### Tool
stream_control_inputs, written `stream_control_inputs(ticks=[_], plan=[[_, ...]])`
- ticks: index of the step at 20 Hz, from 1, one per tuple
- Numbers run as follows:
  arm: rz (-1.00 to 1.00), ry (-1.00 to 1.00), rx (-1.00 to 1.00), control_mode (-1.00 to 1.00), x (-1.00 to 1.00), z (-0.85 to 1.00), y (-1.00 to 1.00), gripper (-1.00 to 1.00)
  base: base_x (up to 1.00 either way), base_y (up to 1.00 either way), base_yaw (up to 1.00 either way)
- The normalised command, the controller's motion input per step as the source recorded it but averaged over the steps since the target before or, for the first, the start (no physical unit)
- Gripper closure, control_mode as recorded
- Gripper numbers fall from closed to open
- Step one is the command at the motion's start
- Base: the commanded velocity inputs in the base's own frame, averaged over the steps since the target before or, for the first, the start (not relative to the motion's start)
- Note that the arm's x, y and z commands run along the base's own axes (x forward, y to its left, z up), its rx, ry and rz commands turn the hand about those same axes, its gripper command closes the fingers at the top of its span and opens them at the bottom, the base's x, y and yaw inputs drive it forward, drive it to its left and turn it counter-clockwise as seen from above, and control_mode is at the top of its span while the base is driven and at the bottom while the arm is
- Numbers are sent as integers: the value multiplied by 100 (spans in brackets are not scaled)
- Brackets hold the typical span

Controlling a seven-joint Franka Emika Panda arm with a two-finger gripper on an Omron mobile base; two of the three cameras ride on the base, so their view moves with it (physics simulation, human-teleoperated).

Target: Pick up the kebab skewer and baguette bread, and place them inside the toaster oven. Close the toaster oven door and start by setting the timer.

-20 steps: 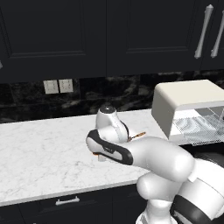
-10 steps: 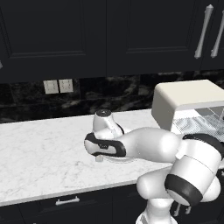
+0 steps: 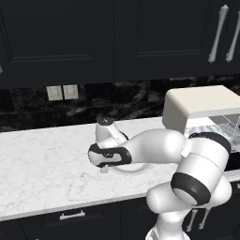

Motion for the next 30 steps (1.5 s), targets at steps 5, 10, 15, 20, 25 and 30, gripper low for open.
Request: stream_control_inputs(ticks=[5, 10, 15, 20, 25, 30], plan=[[0, 0, -3, -100, 3, -12, 0, -100, 0, 0, 0], [0, 0, 0, -100, 3, -10, 0, -100, 0, 0, 0], [0, 0, 0, -100, 0, -14, 0, -100, 0, 0, 0], [0, -1, 0, -100, 0, -4, 0, 100, 0, 0, 0], [0, -4, 0, -100, 0, 0, 0, 100, 0, 0, 0], [3, -9, 0, -100, -24, 17, 0, 100, 0, 0, 0]])
